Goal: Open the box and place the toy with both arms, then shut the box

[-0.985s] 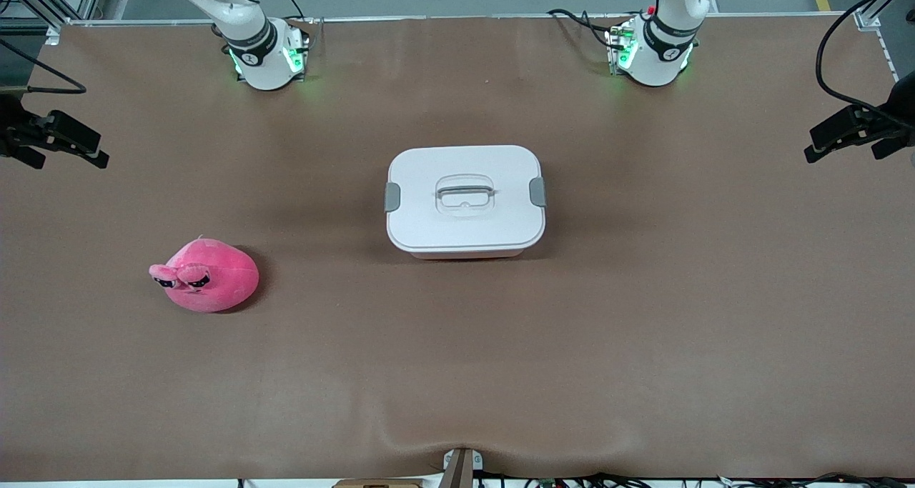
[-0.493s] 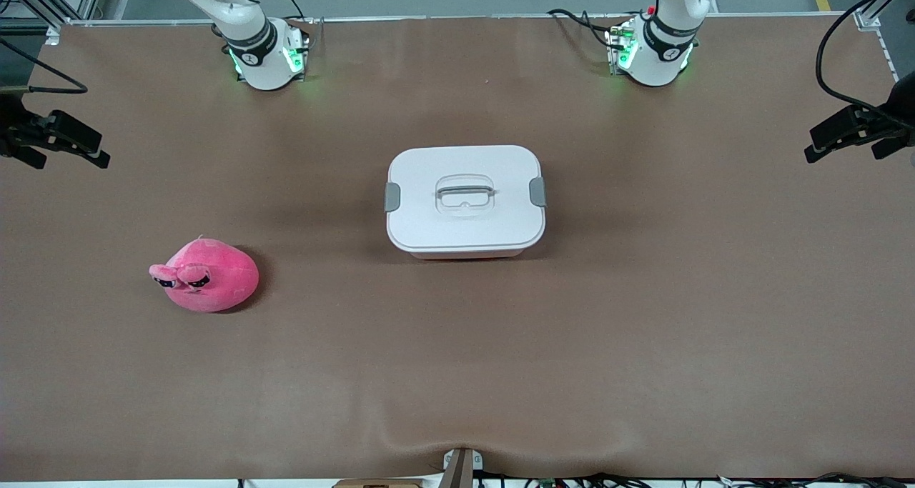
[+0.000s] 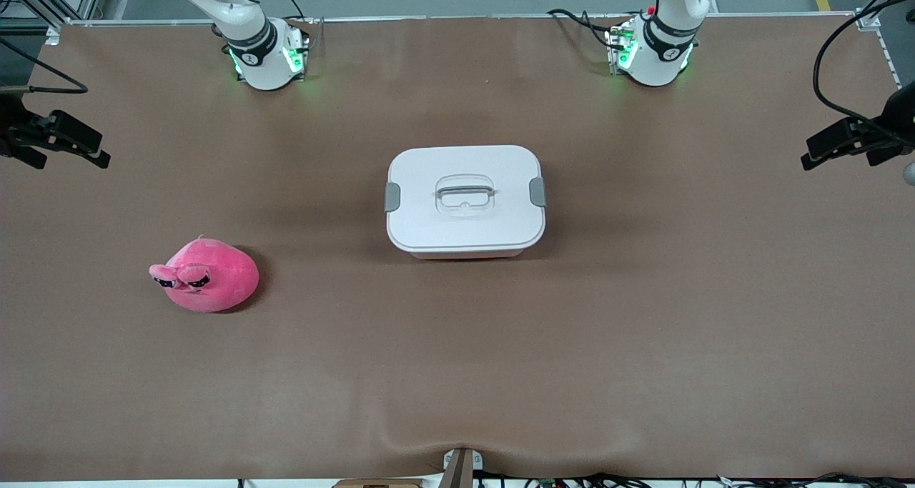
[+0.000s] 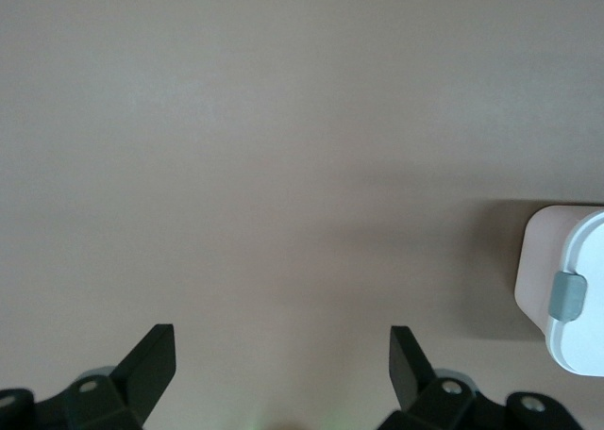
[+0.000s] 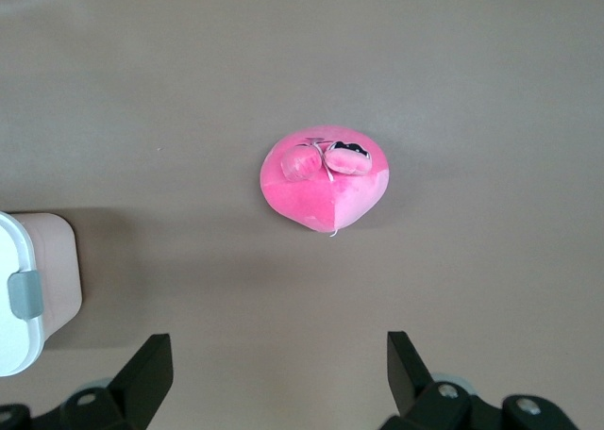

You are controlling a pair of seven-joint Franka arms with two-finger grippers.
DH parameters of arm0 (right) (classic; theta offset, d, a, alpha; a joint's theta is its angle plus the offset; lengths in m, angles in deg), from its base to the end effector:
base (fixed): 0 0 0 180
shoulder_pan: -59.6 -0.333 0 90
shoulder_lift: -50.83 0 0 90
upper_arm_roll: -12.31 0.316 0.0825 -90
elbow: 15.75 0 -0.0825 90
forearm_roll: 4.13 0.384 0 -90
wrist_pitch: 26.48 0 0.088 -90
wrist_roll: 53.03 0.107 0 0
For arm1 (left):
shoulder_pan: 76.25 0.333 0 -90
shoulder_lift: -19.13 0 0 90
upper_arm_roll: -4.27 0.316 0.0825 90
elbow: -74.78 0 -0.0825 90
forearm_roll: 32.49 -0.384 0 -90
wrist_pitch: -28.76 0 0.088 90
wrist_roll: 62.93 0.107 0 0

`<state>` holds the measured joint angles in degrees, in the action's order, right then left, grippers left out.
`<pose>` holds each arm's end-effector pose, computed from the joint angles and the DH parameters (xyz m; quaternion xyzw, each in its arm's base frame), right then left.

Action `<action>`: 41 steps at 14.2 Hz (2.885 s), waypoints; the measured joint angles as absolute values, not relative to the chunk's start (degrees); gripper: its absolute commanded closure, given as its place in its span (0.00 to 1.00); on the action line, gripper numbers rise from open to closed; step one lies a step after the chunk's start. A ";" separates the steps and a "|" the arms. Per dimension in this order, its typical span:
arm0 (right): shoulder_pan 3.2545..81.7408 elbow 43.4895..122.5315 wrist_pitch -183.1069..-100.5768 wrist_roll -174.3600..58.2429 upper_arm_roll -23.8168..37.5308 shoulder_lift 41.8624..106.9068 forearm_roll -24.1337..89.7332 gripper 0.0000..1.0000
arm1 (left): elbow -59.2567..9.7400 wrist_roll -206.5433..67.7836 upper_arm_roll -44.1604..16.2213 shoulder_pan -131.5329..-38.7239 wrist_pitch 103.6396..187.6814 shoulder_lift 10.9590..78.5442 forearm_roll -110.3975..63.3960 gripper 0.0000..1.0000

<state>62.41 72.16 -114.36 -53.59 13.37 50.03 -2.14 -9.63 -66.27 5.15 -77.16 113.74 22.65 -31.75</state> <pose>0.5467 -0.0128 0.6461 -0.9998 0.0096 -0.0071 0.0171 0.5649 -0.0021 0.6283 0.9992 0.0285 -0.0259 0.0052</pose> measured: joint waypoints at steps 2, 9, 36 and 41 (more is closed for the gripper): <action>62.40 72.16 -114.36 -53.59 13.38 50.03 -2.14 0.00 | -9.62 -66.27 5.13 -77.20 113.77 24.00 -31.75 0.00; 62.40 72.16 -114.36 -53.59 13.39 50.04 -2.14 0.00 | -9.47 -66.27 5.25 -76.95 117.36 27.87 -31.77 0.00; 62.52 70.54 -120.13 -53.59 13.04 63.90 0.35 0.00 | -9.24 -91.07 4.01 -90.14 128.19 35.22 -31.29 0.00; 62.49 68.56 -121.53 -53.62 13.16 66.22 0.39 0.00 | -9.25 -99.96 3.87 -95.38 128.21 36.10 -30.88 0.00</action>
<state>62.49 68.56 -121.53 -53.62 13.16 66.22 0.39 -9.25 -99.96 3.87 -95.38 128.21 36.10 -30.88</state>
